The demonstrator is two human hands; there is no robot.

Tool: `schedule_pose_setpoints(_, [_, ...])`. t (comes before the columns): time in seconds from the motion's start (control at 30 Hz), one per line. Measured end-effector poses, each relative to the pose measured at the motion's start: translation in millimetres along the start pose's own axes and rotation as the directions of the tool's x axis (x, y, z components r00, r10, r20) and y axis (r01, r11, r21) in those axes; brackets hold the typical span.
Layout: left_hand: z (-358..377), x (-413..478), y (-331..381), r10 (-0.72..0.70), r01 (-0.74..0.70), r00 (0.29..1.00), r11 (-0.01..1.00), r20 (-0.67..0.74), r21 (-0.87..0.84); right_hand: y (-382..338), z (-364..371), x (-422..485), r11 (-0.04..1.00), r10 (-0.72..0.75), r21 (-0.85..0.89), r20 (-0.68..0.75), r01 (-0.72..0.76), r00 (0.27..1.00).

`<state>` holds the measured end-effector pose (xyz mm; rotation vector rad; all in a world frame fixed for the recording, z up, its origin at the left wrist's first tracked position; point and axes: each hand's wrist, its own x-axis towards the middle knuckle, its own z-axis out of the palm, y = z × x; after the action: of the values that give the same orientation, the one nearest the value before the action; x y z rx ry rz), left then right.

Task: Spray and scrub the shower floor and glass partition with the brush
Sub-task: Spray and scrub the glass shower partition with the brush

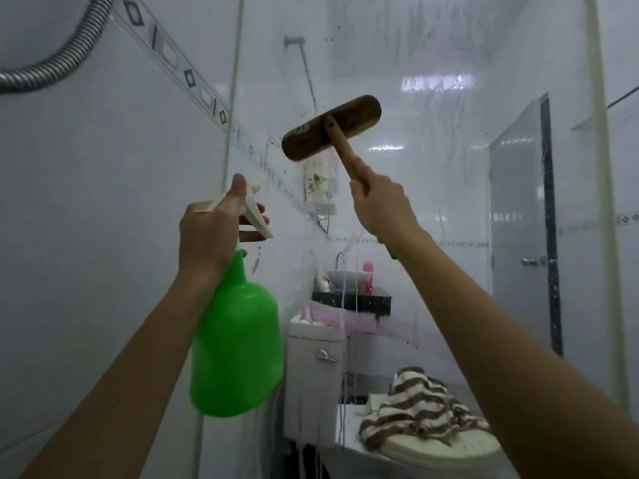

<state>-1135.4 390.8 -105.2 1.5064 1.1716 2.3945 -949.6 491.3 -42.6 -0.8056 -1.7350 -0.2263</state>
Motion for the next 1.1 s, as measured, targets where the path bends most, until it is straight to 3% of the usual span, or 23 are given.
schedule_pose_setpoints(0.23, [-23, -11, -3, -0.022, 0.023, 0.999, 1.000, -0.027, 0.022, 6, 16, -80, 0.996, 0.089, -0.027, 0.083, -0.087, 0.993])
schedule_pose_setpoints(0.33, [-26, -15, -6, -0.033, 0.035, 0.999, 0.999, -0.038, 0.041, -29, 38, -15, 0.999, -0.030, -0.040, 0.033, 0.031, 0.999])
schedule_pose_setpoints(0.43, [-31, -16, -7, -0.047, 0.052, 0.997, 0.995, -0.060, 0.083, -67, 44, 41, 0.987, -0.134, -0.074, 0.083, 0.141, 0.987])
schedule_pose_setpoints(0.67, [-55, -23, -13, -0.055, 0.063, 0.994, 0.994, -0.093, 0.084, -19, 35, -56, 0.995, -0.030, -0.088, 0.138, 0.042, 0.990])
schedule_pose_setpoints(0.87, [-65, -25, -18, -0.063, 0.075, 0.992, 0.992, -0.108, 0.103, -58, 52, 21, 0.984, -0.139, -0.095, 0.135, 0.152, 0.981])
schedule_pose_setpoints(0.93, [-64, -31, -23, -0.075, 0.085, 0.993, 0.991, -0.092, 0.106, -30, 56, -33, 0.992, -0.085, -0.080, 0.140, 0.097, 0.986])
schedule_pose_setpoints(1.03, [-66, -46, -37, -0.079, 0.087, 0.994, 0.990, -0.071, 0.109, 20, 63, -183, 0.993, 0.111, -0.073, 0.209, -0.098, 0.972])
schedule_pose_setpoints(1.1, [-71, -55, -48, -0.102, 0.108, 0.992, 0.991, -0.068, 0.081, 26, 71, -229, 0.987, 0.124, -0.135, 0.248, -0.093, 0.961])
